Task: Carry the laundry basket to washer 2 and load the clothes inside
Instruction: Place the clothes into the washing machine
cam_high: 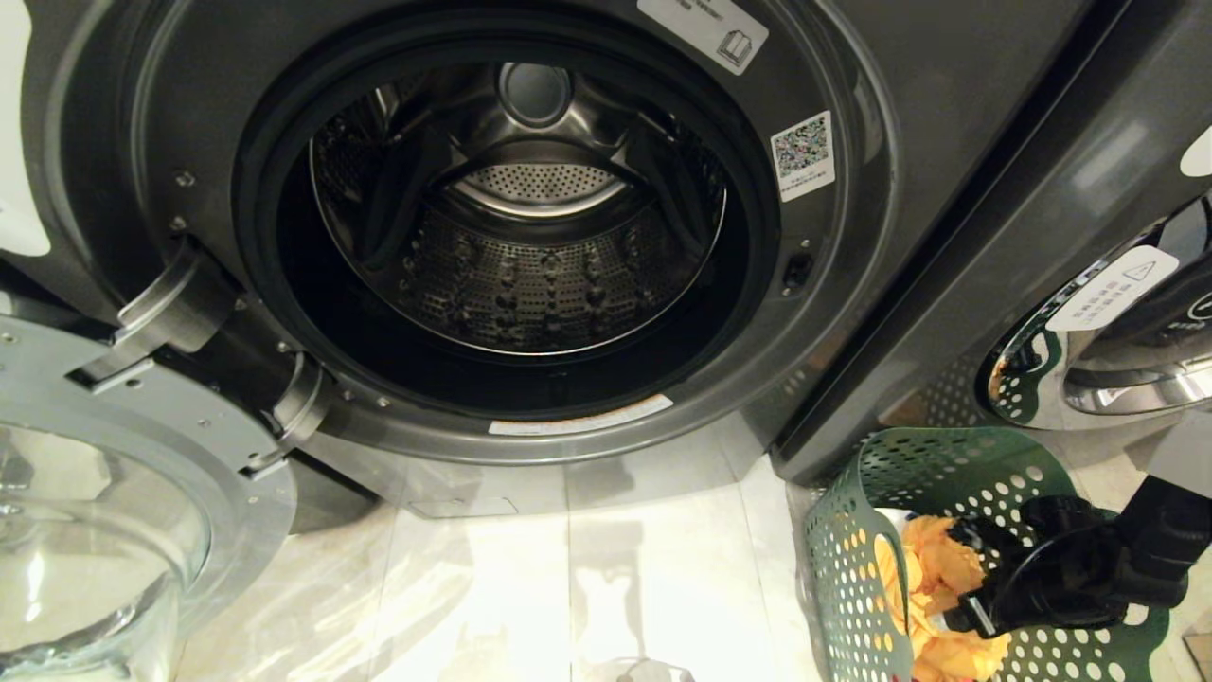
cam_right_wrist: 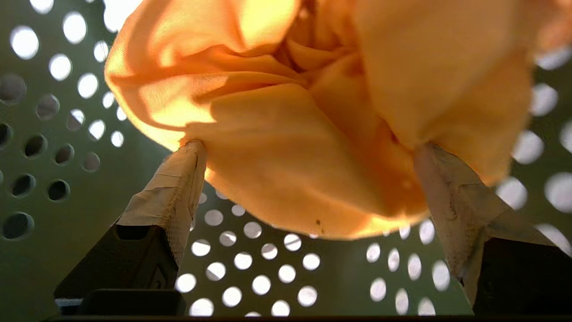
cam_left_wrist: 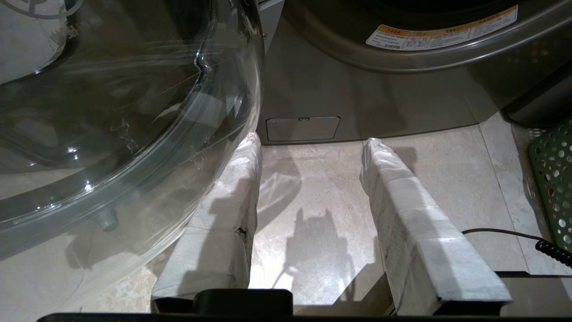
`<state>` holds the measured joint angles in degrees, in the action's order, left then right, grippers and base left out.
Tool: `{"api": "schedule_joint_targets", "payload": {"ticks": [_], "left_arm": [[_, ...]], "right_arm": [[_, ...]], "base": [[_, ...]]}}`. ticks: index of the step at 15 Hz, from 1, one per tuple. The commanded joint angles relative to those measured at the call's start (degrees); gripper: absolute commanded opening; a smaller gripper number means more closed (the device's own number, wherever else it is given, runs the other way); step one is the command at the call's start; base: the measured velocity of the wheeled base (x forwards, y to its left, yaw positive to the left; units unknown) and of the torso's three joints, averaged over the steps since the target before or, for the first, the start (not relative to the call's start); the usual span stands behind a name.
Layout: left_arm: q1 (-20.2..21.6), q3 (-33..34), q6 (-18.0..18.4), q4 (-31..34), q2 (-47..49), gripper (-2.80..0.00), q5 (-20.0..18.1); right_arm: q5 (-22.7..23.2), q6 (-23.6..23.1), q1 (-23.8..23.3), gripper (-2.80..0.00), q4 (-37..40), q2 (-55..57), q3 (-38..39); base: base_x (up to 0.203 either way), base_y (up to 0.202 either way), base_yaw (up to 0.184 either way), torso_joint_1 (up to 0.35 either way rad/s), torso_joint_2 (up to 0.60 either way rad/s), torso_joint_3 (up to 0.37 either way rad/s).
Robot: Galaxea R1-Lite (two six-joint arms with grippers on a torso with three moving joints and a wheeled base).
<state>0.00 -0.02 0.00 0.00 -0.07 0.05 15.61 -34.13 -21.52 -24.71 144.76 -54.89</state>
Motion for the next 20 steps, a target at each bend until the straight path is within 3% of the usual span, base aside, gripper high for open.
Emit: {"api": "schedule_joint_targets", "payload": {"ticks": [1,4,9,19,20], "left_arm": [[0.0,0.02,0.0,0.0,0.07,-2.8,0.04],[0.0,0.02,0.0,0.0,0.07,-2.8,-0.05],[0.0,0.02,0.0,0.0,0.07,-2.8,0.04],[0.0,0.02,0.0,0.0,0.07,-2.8,0.04],[0.0,0.02,0.0,0.0,0.07,-2.8,-0.04]], "right_arm": [[0.5,-2.39,0.24,0.0,-0.16,3.15,-1.25],[0.38,-7.27,1.12,0.0,-1.27,7.68,-5.35],[-1.64,-10.59,2.66,0.0,-15.07,15.96,-6.73],[-4.18,-13.41,2.71,0.0,-15.72,23.92,-15.71],[-4.18,-13.42,2.71,-2.8,-15.82,24.62,-16.29]], "base": [[0.0,0.0,0.0,0.0,0.0,0.0],[0.0,0.0,0.0,0.0,0.0,0.0],[0.0,0.0,0.0,0.0,0.0,0.0],[0.0,0.0,0.0,0.0,0.0,0.0],[0.0,0.0,0.0,0.0,0.0,0.0]]}}
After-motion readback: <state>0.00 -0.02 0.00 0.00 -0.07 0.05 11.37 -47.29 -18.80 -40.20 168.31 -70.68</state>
